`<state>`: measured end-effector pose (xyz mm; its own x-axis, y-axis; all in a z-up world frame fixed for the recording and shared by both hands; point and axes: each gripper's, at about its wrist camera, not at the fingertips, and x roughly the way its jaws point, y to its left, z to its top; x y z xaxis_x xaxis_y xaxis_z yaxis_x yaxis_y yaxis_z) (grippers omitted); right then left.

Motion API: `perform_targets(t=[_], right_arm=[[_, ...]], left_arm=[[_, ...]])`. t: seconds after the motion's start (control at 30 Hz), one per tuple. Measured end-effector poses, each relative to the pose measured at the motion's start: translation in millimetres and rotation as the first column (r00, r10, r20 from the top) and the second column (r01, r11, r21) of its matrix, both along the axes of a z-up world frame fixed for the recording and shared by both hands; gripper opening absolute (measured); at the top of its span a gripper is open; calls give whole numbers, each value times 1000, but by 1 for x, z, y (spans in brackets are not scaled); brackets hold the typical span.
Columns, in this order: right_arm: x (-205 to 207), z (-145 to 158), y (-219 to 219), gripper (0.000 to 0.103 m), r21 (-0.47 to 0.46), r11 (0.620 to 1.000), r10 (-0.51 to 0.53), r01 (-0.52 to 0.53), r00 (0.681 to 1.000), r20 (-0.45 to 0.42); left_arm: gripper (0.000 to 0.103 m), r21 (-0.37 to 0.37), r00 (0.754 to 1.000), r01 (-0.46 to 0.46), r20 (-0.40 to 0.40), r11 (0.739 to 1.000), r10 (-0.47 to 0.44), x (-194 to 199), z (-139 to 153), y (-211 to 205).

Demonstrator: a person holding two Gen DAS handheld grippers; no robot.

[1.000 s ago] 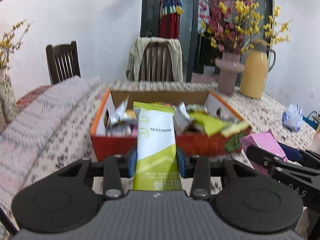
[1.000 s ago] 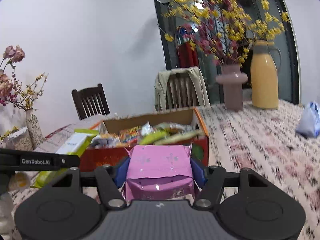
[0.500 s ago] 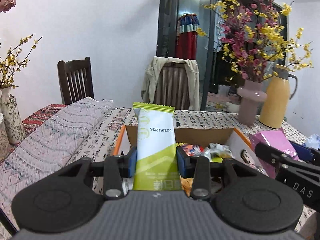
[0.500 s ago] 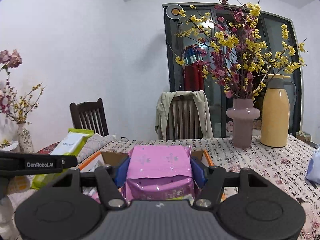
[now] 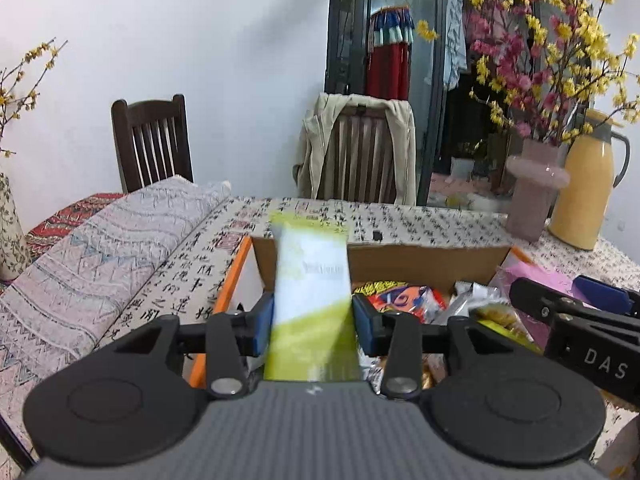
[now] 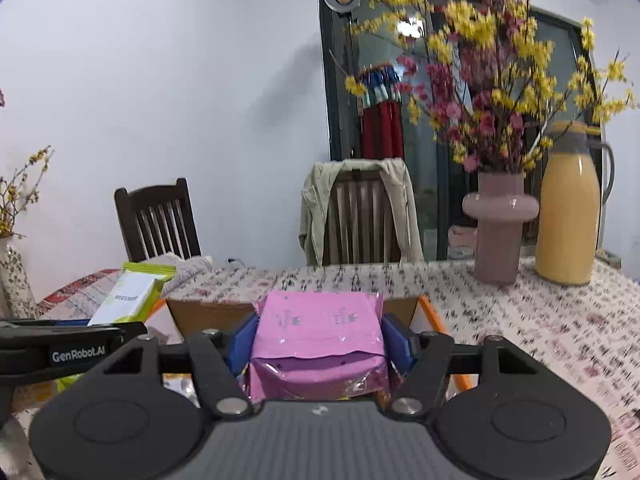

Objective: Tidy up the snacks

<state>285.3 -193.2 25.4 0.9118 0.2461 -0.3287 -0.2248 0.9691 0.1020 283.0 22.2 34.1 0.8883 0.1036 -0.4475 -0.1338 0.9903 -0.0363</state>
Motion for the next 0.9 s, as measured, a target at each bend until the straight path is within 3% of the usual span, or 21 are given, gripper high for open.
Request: perform_targets(t=[0.03, 0.07, 0.1, 0.13, 0.27, 0.57, 0.9], right_arm=[[1, -2, -1, 79, 6, 1000, -1, 1, 1000, -9], [1, -2, -4, 85, 20, 1000, -5, 5, 1000, -12], [-1, -1, -6, 97, 33, 999, -11, 11, 1000, -5], [-4, 1, -10, 103, 50, 999, -21, 20, 1000, 9], [-12, 8, -18, 103, 87, 996, -29, 27, 999, 32], [-52, 26, -19, 103, 58, 998, -3, 0, 999, 48], [-114, 18, -23, 103, 21, 1000, 12, -12, 1000, -1]], left_arm=[[60, -7, 1000, 2, -1, 1000, -2, -1, 0, 2], [85, -17, 1000, -3, 0, 1000, 3, -2, 0, 4], [94, -17, 1000, -23, 7, 1000, 23, -5, 1, 6], [102, -10, 999, -43, 15, 999, 43, -7, 2, 6], [103, -25, 999, -47, 15, 999, 48, -18, 10, 6], [103, -32, 999, -40, -30, 999, 39, -54, 22, 3], [103, -18, 997, -13, -73, 1000, 11, -119, 17, -7]])
